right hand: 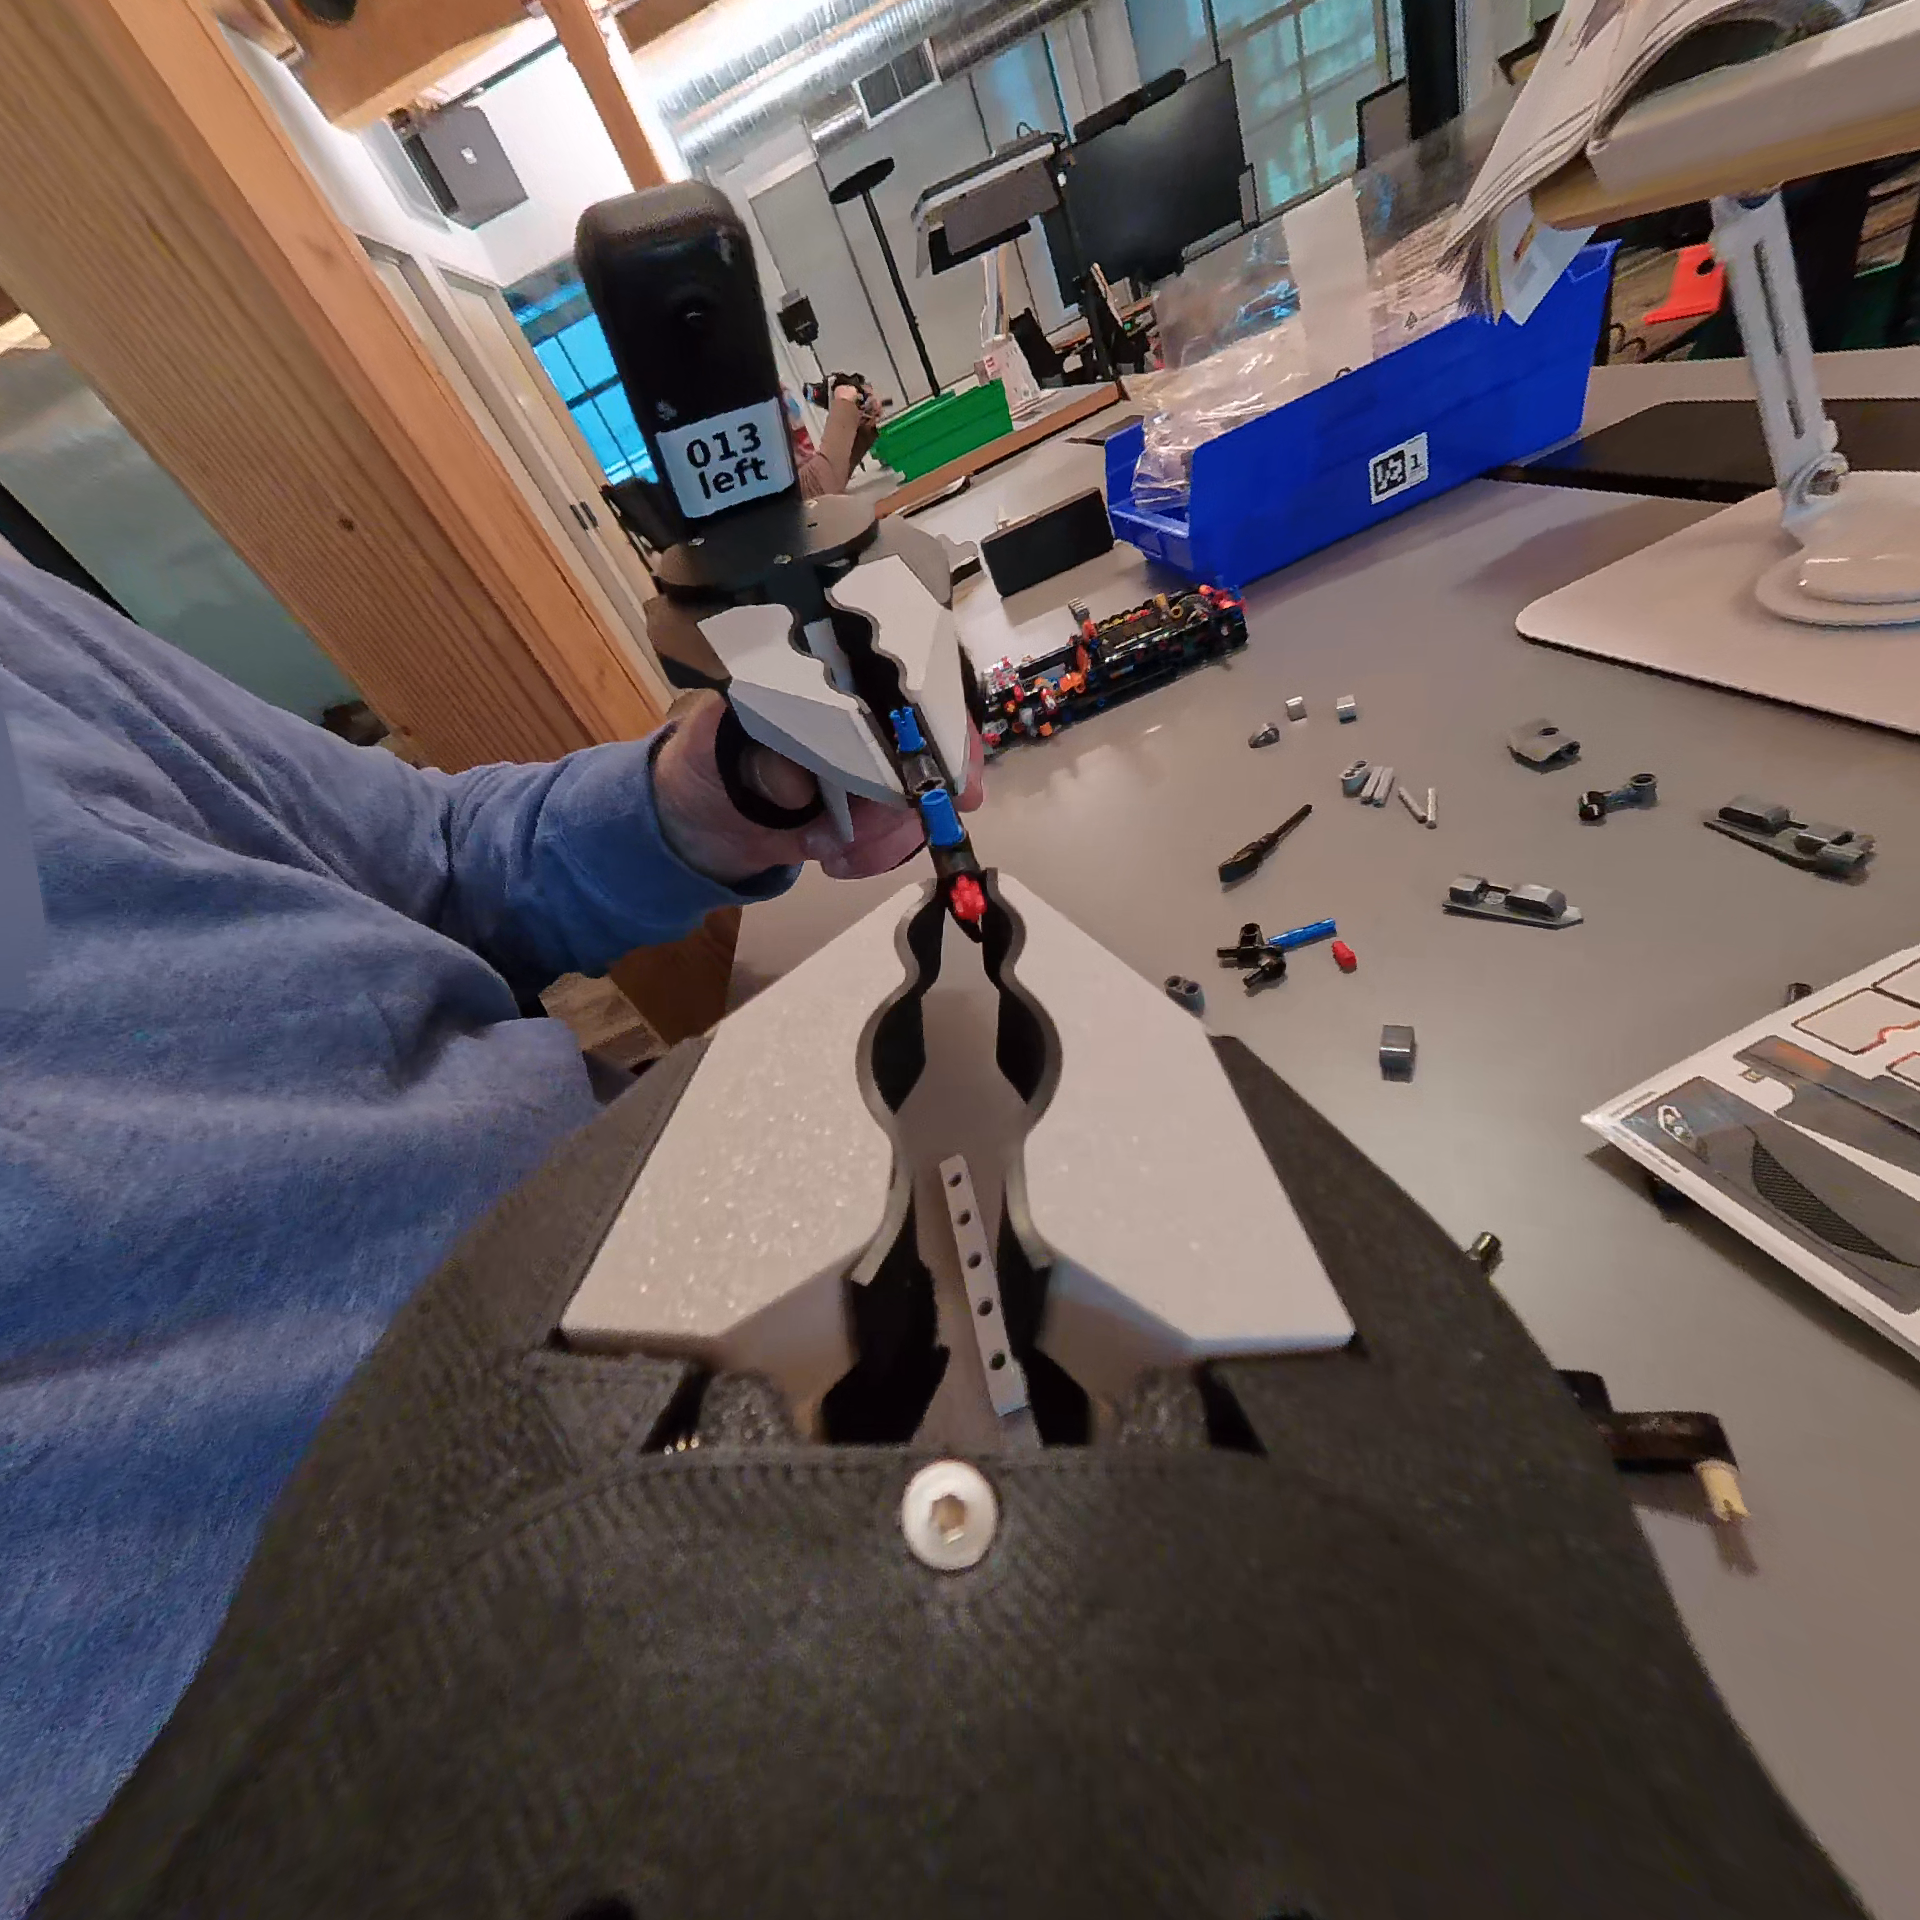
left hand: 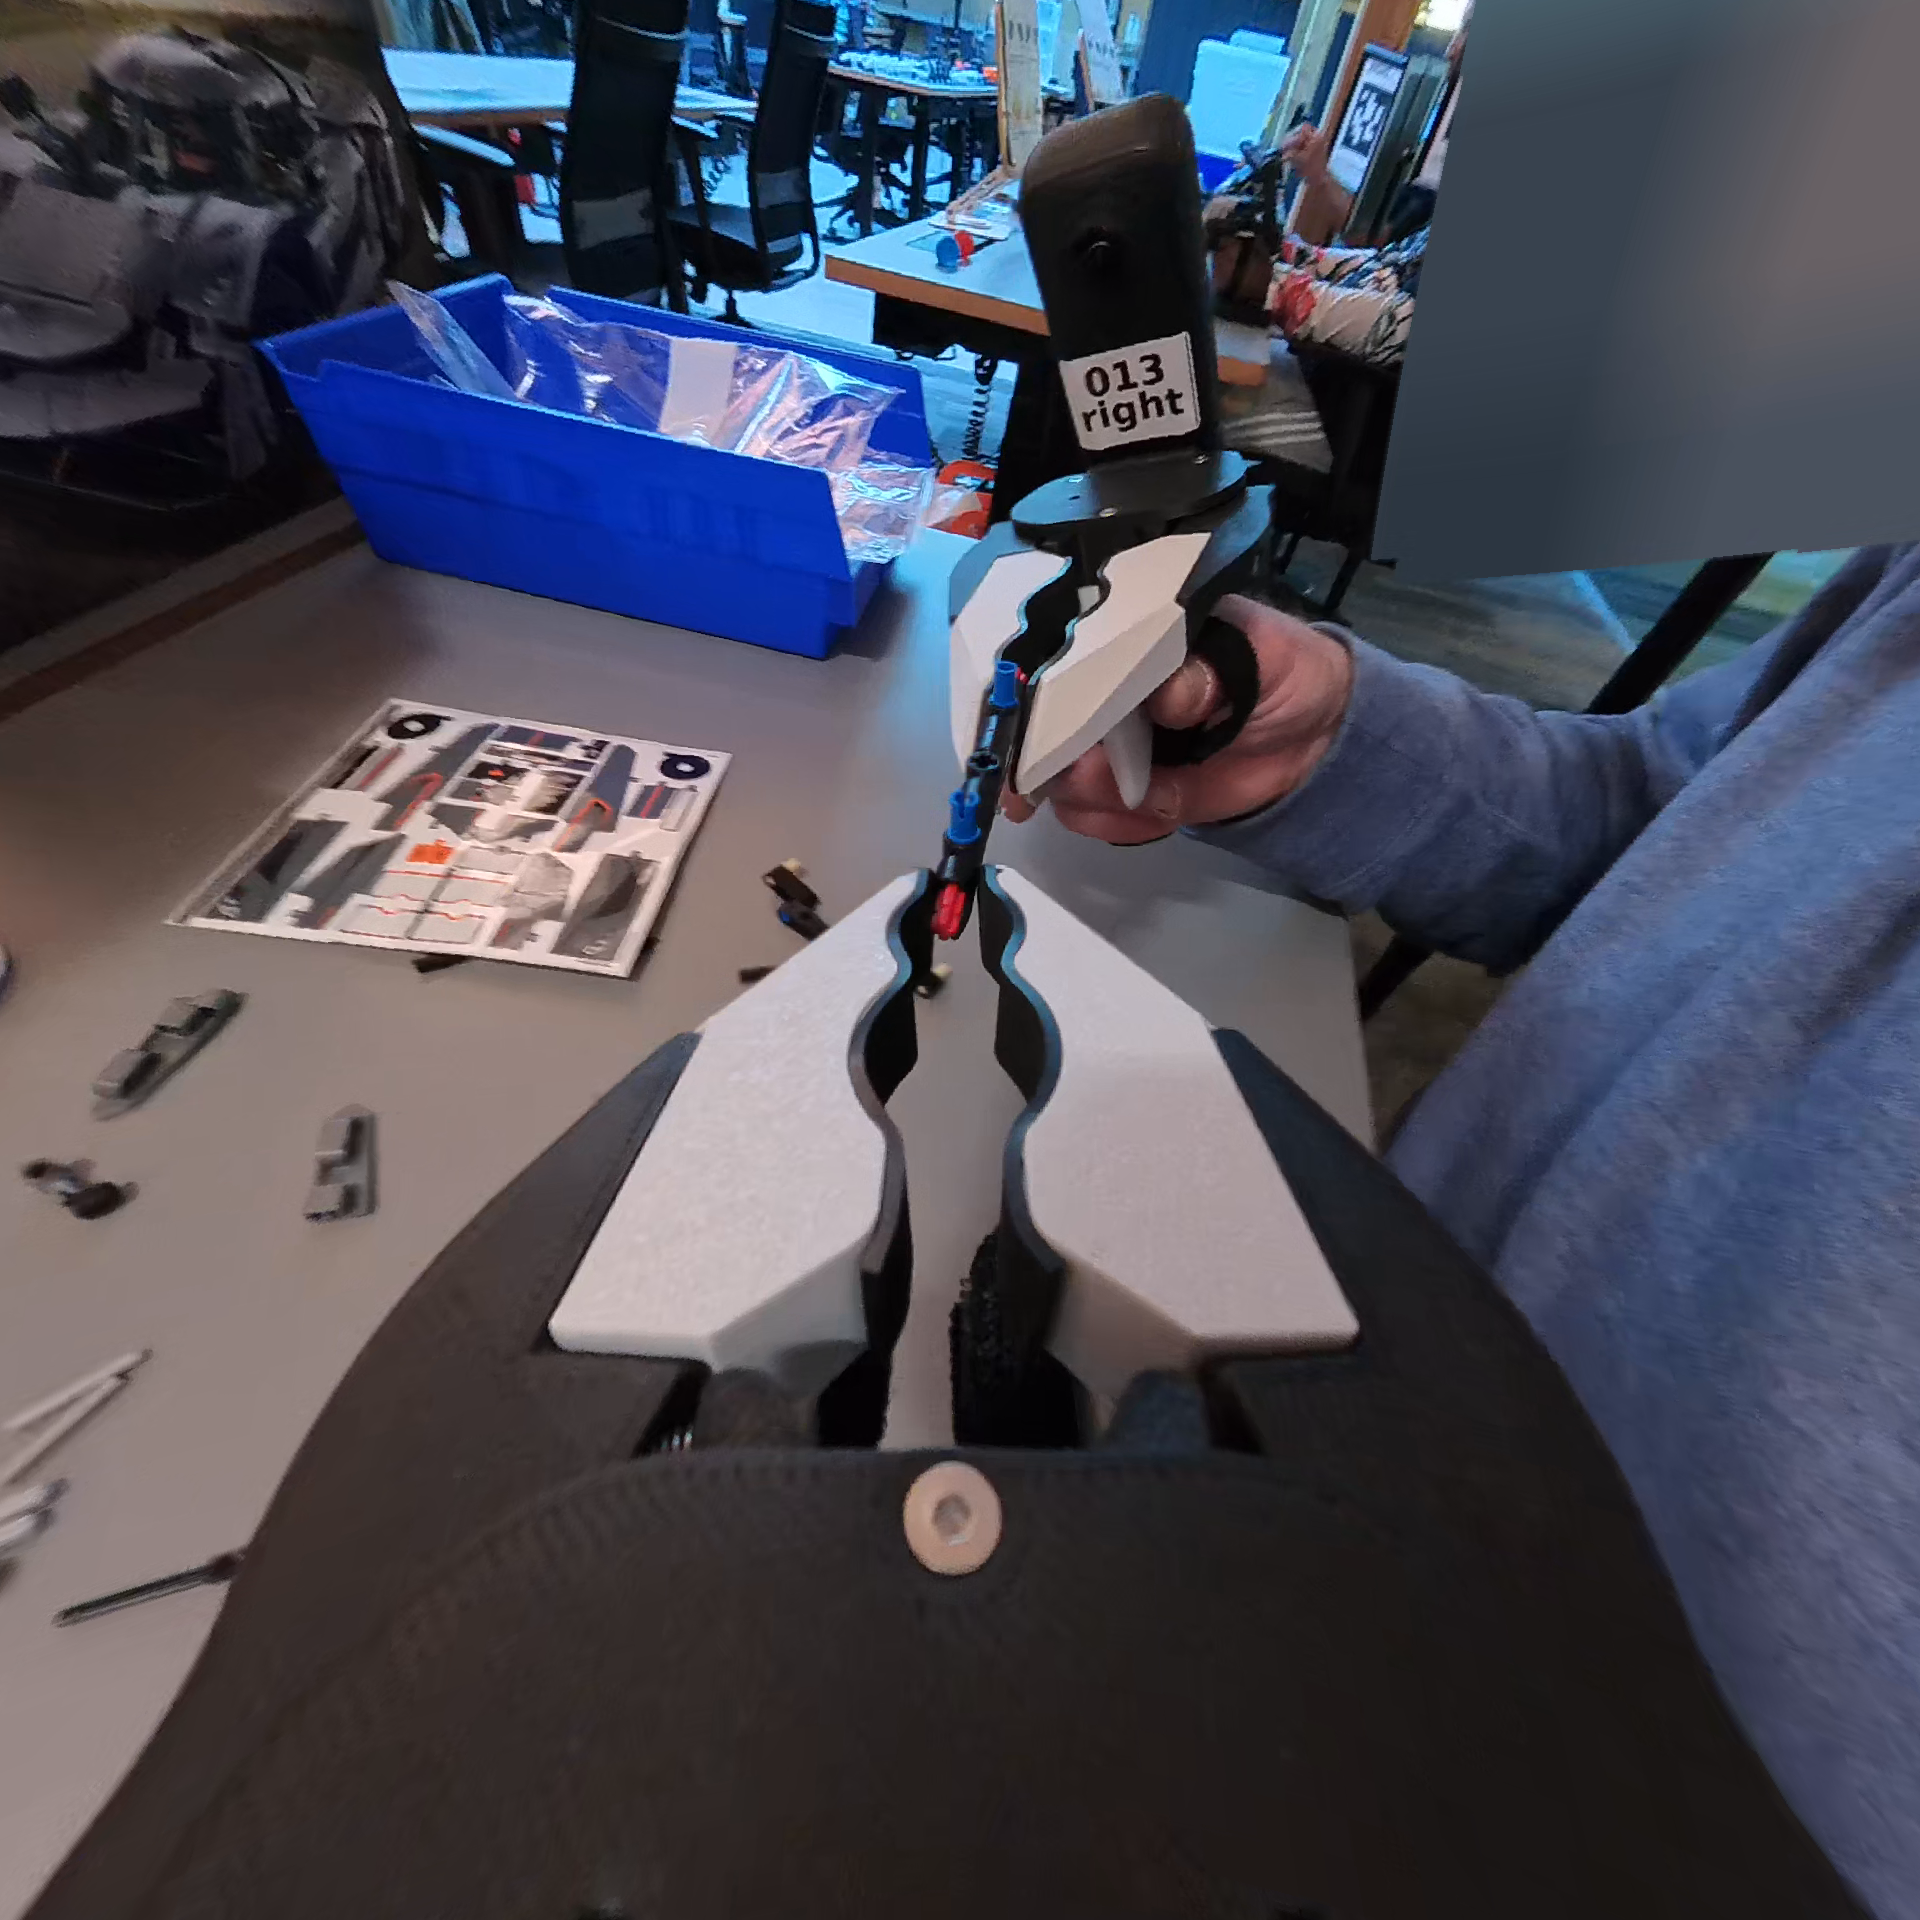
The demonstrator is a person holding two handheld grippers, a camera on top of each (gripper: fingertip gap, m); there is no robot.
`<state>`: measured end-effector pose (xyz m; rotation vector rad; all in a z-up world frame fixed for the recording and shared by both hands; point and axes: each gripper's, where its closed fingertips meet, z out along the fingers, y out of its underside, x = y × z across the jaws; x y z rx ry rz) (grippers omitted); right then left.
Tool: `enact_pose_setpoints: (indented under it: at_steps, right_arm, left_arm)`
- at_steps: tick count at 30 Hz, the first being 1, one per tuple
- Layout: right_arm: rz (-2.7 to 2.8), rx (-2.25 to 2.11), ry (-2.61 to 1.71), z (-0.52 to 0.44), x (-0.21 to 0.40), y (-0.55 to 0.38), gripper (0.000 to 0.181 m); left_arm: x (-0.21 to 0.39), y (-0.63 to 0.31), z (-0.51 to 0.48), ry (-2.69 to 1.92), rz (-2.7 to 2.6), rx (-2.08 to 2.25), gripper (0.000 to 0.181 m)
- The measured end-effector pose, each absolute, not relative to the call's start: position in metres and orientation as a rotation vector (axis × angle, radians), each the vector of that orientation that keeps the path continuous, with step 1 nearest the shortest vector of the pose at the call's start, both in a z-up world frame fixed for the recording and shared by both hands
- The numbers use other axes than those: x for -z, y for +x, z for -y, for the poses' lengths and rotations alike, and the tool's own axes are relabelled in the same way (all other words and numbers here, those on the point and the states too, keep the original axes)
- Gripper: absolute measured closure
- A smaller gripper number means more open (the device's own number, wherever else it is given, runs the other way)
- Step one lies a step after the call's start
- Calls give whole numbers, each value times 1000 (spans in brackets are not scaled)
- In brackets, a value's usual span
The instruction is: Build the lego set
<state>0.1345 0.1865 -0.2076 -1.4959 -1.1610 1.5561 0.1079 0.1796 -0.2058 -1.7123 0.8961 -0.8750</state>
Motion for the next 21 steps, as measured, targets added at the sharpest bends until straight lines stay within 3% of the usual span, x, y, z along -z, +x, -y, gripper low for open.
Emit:
enact_pose_setpoints:
  at_steps: [7, 19, 21]
  right_arm:
    - [1269, -1393, -1564, -176, 230, 133, 166]
    - [1348, -1269, -1668, -183, 254, 126, 169]
    - [1367, -1251, -1684, -183, 257, 122, 169]
  left_arm:
    - [228, 88, -153, -1855, -827, 954, 176]
    - [326, 21, -127, -2349, -512, 940, 175]
    - [333, 14, -130, -2379, -492, 892, 167]
